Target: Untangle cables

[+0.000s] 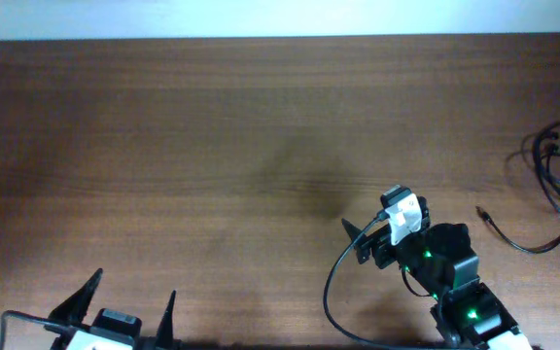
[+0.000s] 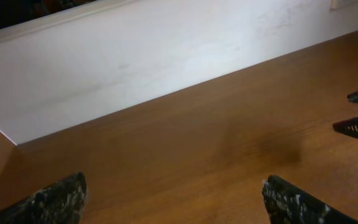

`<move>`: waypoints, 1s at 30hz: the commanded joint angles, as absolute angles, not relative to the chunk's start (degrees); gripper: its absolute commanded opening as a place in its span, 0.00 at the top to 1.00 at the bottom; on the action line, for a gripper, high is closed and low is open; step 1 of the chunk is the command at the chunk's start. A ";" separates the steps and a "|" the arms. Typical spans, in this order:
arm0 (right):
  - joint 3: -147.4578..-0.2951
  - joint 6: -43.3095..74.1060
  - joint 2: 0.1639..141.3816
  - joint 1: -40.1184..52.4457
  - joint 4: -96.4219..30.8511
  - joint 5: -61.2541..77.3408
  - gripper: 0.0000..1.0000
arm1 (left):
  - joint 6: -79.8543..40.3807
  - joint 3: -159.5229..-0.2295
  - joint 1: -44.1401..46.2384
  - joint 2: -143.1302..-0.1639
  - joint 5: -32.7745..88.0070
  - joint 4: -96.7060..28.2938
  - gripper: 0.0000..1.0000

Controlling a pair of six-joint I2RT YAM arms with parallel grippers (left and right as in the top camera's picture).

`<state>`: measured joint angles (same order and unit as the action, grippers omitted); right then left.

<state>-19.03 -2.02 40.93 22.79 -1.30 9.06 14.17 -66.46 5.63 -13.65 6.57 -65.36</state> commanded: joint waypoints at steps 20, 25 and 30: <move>-18.52 -1.02 3.25 6.11 -40.95 9.91 0.01 | 15.03 -66.37 5.65 -13.41 6.68 -65.23 0.07; -18.11 -1.02 0.19 -0.21 -45.04 9.91 0.01 | 15.05 -66.37 5.65 -13.41 6.66 -65.25 0.06; -12.62 -1.02 0.19 -1.58 -46.33 9.91 0.01 | 15.03 -66.37 5.65 -13.41 6.66 -65.25 0.06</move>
